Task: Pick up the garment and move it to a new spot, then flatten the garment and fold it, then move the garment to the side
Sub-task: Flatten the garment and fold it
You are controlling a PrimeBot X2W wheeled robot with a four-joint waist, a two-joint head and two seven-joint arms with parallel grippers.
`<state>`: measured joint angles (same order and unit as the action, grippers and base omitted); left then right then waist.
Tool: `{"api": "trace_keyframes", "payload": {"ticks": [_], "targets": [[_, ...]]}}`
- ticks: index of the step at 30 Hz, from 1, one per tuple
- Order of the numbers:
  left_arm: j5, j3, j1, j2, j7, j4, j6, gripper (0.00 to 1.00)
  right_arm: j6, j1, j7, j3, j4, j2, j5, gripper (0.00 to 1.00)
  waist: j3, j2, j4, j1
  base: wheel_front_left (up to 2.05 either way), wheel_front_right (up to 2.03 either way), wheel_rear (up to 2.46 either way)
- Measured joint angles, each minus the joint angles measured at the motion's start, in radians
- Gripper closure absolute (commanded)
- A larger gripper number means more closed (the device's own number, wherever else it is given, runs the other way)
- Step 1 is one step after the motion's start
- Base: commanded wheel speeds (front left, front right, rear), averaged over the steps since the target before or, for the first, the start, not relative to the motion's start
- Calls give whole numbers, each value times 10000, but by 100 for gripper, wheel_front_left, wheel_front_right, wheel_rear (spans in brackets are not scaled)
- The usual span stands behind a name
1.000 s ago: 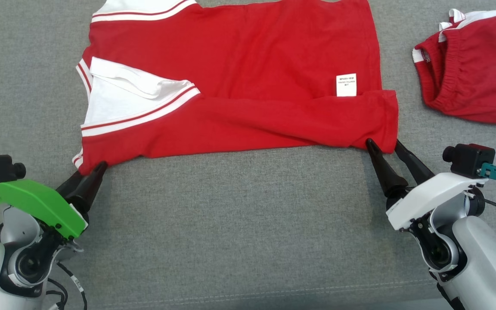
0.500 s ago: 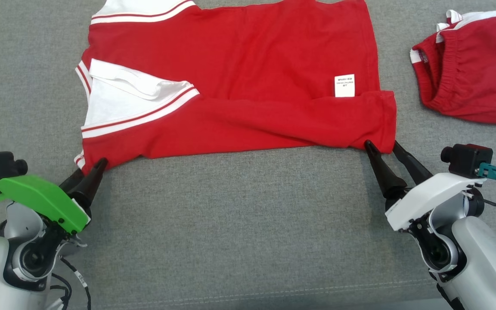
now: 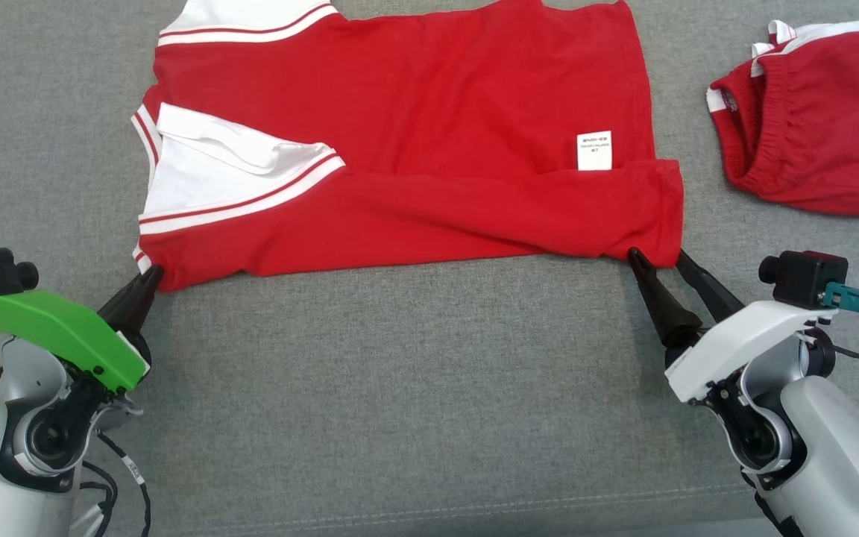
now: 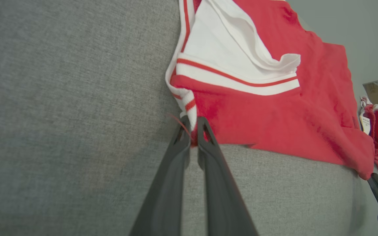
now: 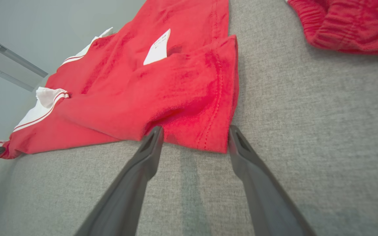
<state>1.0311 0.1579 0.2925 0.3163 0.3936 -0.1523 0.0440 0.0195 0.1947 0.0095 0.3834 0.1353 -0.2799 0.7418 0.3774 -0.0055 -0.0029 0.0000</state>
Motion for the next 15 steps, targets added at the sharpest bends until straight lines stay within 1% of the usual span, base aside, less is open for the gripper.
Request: {"api": "trace_keyframes", "payload": {"ticks": [1, 2, 3, 4, 5, 6, 7, 8, 10, 15], "targets": [[0, 0, 0, 10, 0, -10, -2, 100, 0, 0, 0, -6, 12, 0, 6, 8, -8, 0, 8, 0, 0, 0, 0], [0, 0, -1, 17, 0, -15, -4, 100, 0, 0, 2, -10, 23, 0, 6, 8, -16, 0, 17, 0, 0, 0, 0], [0, -2, -1, 23, 0, -21, -4, 100, 0, 0, 2, -19, 35, -2, 19, 14, -23, 0, 28, 0, 0, 0, 0], [0, -12, -1, 29, 0, -23, -4, 100, -2, -1, 23, -23, 54, -6, 69, 47, -29, 0, 39, 0, 0, 0, 0], [0, -27, -1, 36, 0, -25, -4, 100, -2, 0, 92, -21, 75, -15, 81, 55, -32, 0, 51, 0, 0, 0, 0], [0, -44, -1, 46, 0, -25, -4, 100, -2, 0, 111, -23, 107, -19, 88, 66, -32, 0, 61, 0, 0, 0, 0], [2, -65, -1, 54, 0, -25, -6, 100, -6, 3, 198, -17, 144, -36, 100, 75, -30, 0, 71, 0, 0, 0, 0], [2, -88, -1, 63, 0, -27, -8, 100, -12, 5, 228, -17, 192, -58, 105, 98, -28, 0, 81, 0, 0, 0, 0], [4, -150, -1, 98, 0, -29, -12, 100, -48, 25, 360, -25, 284, -119, 165, 100, -22, 0, 98, 0, 0, 0, 0], [31, -265, 0, 234, 2, -29, -92, 100, -314, 308, 769, -94, 378, -541, 305, 100, -19, 0, 130, 0, 0, 0, 0]]}}
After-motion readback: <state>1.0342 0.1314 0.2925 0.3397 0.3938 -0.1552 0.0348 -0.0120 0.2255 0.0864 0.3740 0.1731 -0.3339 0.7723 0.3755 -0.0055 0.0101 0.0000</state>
